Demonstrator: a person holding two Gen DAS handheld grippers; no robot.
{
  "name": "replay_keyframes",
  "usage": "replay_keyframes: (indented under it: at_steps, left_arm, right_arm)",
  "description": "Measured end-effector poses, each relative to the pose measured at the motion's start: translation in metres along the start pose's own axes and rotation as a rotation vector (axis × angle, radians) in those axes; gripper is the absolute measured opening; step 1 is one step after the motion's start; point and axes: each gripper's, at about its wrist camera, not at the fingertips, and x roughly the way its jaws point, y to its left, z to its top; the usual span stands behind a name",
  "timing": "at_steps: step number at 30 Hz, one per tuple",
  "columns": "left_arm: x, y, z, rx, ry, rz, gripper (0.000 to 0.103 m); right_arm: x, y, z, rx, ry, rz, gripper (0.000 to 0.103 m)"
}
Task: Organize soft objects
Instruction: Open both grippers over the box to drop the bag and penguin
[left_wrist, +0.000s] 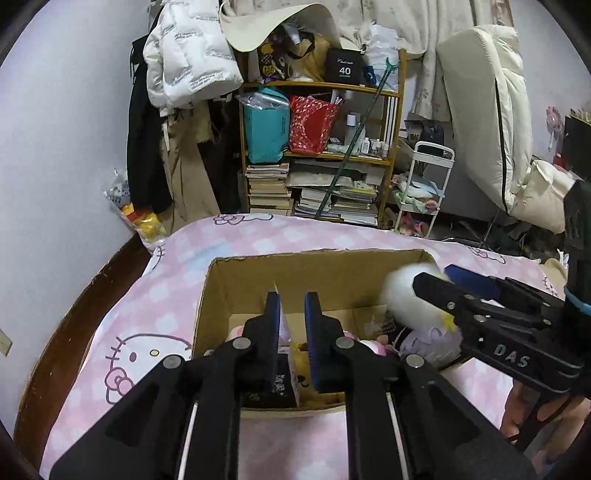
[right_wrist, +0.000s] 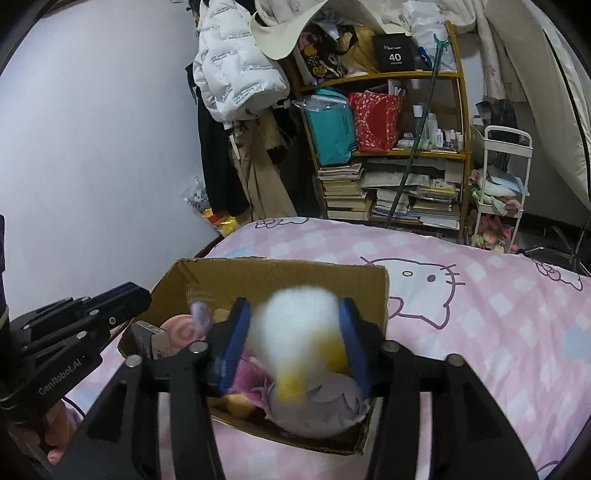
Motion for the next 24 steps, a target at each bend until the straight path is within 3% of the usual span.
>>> replay_keyframes:
  at_steps: [4, 8, 10, 12, 17, 20, 22, 24]
  left_arm:
    - [-0.004, 0.002, -0.005, 0.004, 0.012, -0.014, 0.021]
    - [-0.017, -0.001, -0.008, 0.015, -0.011, -0.004, 0.032]
    - [-0.026, -0.002, -0.009, 0.022, -0.029, 0.010, 0.041]
    - [-0.036, -0.002, -0.010, 0.021, -0.060, 0.036, 0.044]
    - [-0.063, -0.003, -0.013, 0.030, -0.112, 0.068, 0.064]
    - [-0.080, -0.005, -0.018, 0.053, -0.160, 0.107, 0.080]
    - [-0.093, -0.007, -0.024, 0.070, -0.189, 0.132, 0.092]
    - [-0.101, -0.007, -0.029, 0.079, -0.202, 0.141, 0.095]
  right_arm:
    - [-0.006, 0.000, -0.001, 0.001, -0.008, -0.013, 0.076]
    - [-0.015, 0.004, -0.005, -0.023, -0.009, -0.026, 0.079]
    - [-0.022, 0.007, -0.007, -0.040, -0.014, -0.034, 0.087]
    - [-0.031, 0.010, -0.008, -0.045, -0.028, -0.038, 0.088]
    - [-0.055, 0.014, -0.010, -0.048, -0.058, -0.039, 0.090]
    - [-0.070, 0.020, -0.011, -0.068, -0.083, -0.040, 0.103]
    - [-0.082, 0.024, -0.015, -0.080, -0.128, -0.039, 0.103]
    - [-0.092, 0.027, -0.019, -0.087, -0.139, -0.038, 0.103]
